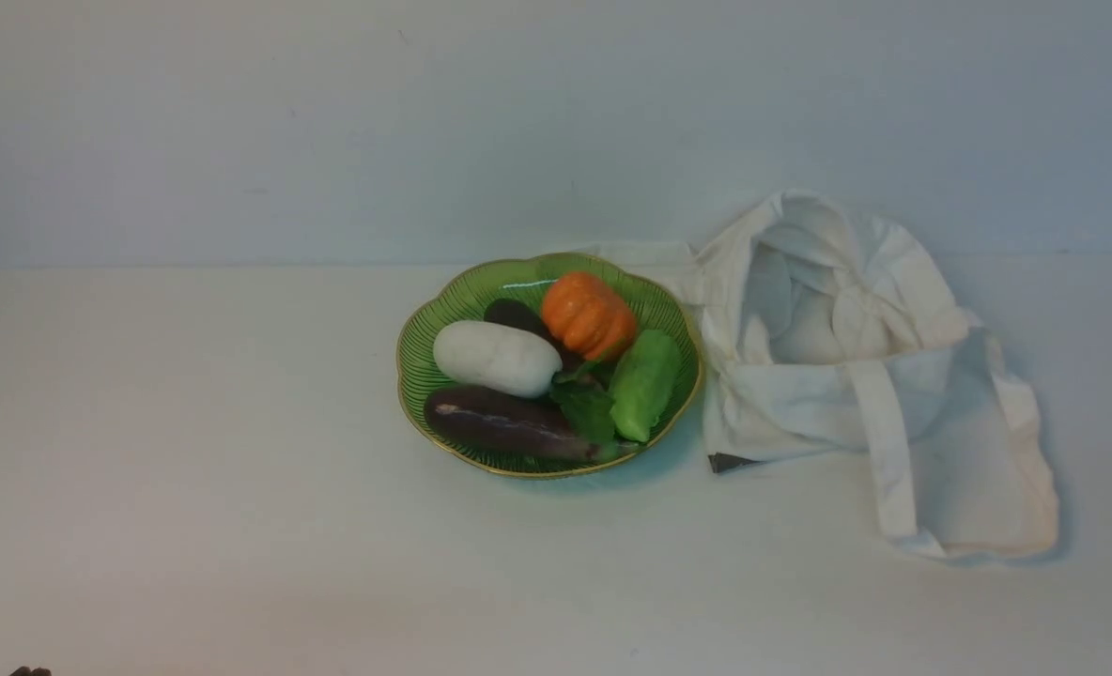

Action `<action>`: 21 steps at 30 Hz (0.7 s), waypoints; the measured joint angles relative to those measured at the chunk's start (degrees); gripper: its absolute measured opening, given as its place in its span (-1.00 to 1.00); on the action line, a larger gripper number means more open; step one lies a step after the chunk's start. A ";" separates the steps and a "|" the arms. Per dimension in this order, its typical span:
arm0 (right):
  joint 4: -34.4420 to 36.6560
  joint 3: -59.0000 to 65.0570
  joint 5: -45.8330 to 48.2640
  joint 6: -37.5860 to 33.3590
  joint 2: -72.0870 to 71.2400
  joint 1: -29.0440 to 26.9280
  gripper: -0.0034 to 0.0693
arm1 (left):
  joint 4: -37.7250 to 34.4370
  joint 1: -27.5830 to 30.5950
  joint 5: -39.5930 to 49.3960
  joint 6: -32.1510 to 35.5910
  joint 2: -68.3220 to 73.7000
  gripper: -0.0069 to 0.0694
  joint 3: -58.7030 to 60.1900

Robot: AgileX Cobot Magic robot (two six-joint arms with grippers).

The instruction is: Take vegetables from cloth bag on white table place on plate.

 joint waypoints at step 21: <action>-1.43 8.92 3.59 3.96 0.00 0.00 -0.95 | 0.00 0.00 0.00 0.00 0.00 -0.83 0.00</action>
